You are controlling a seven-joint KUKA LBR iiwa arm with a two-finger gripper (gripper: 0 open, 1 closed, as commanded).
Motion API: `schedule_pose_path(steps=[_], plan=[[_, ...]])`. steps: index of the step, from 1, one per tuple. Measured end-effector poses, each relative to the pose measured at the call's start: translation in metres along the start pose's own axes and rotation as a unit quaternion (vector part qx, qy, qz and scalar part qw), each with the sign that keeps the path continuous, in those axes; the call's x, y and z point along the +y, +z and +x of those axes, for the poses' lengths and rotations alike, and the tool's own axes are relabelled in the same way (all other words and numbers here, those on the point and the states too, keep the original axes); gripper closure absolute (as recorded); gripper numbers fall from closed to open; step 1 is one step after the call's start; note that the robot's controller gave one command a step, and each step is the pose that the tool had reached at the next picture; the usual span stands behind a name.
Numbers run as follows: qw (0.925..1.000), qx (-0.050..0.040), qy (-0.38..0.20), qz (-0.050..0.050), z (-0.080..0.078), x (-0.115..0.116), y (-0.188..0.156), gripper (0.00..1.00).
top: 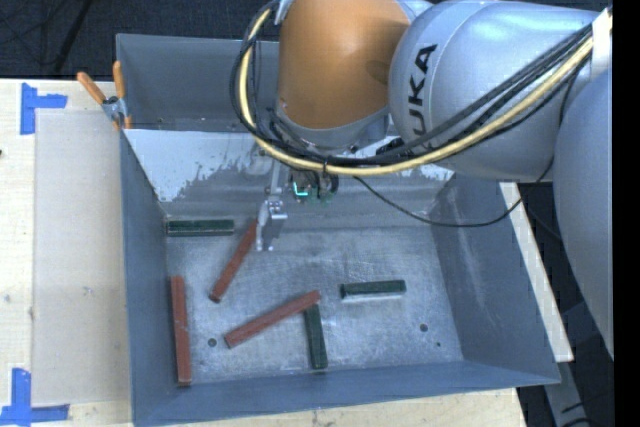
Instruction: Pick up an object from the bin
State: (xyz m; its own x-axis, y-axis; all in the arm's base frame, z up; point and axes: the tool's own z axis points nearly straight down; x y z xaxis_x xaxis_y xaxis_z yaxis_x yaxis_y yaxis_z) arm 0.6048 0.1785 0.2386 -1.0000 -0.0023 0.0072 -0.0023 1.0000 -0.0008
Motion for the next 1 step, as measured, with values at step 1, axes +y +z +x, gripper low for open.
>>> schedule_pose_path(steps=[1], plan=[[1.0000,-0.0035,0.001,-0.001,-0.0016,-0.0007,-0.0040,0.00]])
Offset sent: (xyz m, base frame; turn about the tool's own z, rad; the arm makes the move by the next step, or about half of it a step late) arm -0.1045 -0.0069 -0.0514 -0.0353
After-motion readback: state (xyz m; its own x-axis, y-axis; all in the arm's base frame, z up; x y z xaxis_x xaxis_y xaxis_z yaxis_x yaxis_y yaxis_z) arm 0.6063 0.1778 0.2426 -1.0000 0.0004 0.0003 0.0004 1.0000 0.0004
